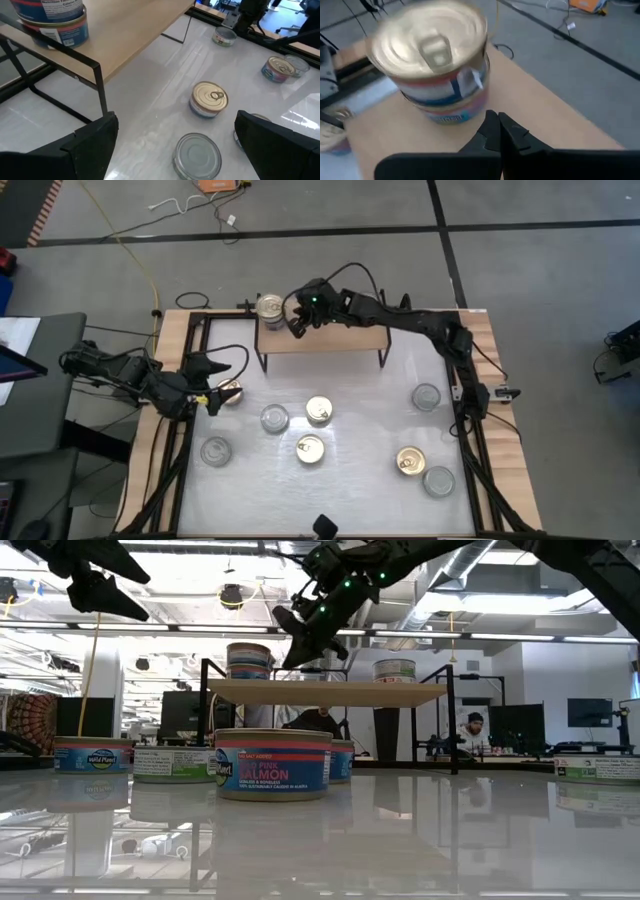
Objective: Stack canned seafood by type on shelf
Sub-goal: Put the blue pink tuna can on the shelf aligned with the stacked blue pink tuna cans
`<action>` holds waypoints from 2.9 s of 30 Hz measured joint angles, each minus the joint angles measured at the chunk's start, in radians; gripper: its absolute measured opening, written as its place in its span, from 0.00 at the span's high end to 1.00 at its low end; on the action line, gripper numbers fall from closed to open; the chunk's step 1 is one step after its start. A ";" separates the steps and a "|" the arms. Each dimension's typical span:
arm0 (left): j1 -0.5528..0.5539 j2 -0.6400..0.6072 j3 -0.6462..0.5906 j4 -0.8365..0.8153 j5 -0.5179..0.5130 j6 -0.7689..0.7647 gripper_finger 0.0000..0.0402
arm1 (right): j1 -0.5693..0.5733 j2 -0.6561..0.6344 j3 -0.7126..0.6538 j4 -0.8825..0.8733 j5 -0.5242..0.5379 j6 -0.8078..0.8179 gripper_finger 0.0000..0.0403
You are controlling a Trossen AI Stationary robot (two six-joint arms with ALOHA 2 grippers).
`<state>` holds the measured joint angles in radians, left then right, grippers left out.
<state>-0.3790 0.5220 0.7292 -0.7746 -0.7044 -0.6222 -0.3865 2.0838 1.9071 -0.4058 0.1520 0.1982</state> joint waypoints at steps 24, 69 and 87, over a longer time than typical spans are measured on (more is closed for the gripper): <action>0.000 0.154 0.000 0.232 -0.026 0.109 0.05 | 0.143 -0.243 -0.203 -0.416 -0.079 0.049 0.95; 0.269 1.097 0.283 0.429 0.349 -0.574 0.05 | 0.513 -0.519 -1.228 0.708 0.109 0.861 0.48; 0.284 1.080 0.282 0.394 0.413 -0.495 0.05 | 0.449 -0.279 -1.070 0.677 0.045 0.929 0.65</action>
<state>-0.0949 1.6024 1.0111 -0.3803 -0.2914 -1.1169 0.0624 1.8045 0.8373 0.2712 0.1967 1.1270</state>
